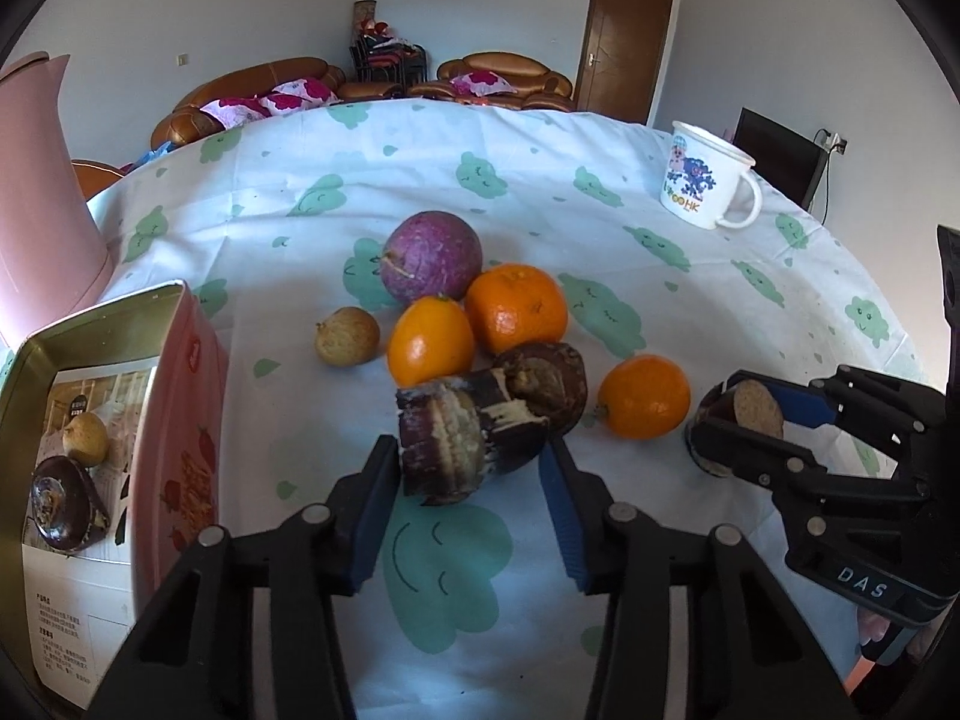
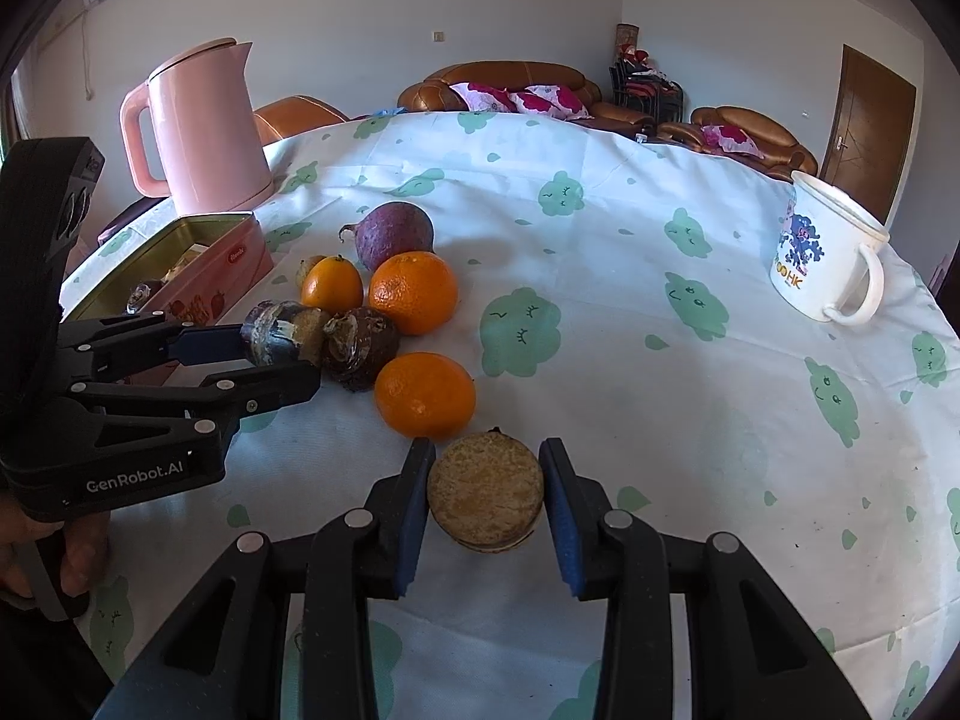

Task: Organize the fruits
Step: 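Grasp the round layered cake with the right tool while the left tool grasps the purple-striped tuber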

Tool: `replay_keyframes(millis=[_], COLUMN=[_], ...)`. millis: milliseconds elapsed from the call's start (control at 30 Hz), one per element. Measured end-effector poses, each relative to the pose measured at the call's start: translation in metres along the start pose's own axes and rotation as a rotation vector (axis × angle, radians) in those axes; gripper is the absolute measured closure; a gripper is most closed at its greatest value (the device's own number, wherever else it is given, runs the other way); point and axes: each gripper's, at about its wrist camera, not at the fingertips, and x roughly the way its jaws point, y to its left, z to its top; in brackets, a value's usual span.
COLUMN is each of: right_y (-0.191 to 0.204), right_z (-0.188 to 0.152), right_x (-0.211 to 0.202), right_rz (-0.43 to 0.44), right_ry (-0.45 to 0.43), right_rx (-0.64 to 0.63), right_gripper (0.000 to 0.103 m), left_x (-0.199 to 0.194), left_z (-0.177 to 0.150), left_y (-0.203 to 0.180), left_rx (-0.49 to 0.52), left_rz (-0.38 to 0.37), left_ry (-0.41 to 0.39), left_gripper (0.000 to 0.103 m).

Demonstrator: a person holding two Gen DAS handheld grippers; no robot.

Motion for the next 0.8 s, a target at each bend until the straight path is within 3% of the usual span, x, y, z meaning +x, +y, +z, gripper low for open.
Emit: replay_keyframes(millis=[800], right_y=[-0.001], right_z=[-0.004], right_x=[-0.03], right_rz=[0.01], right_ry=[-0.167], right_rx=[0.001], right_gripper=[0.065], left_x=[-0.032], left_z=[-0.002], left_y=[-0.003], left_rx=[0.019], left_rz=[-0.006], left_ry=[-0.171], left_gripper=[0.054])
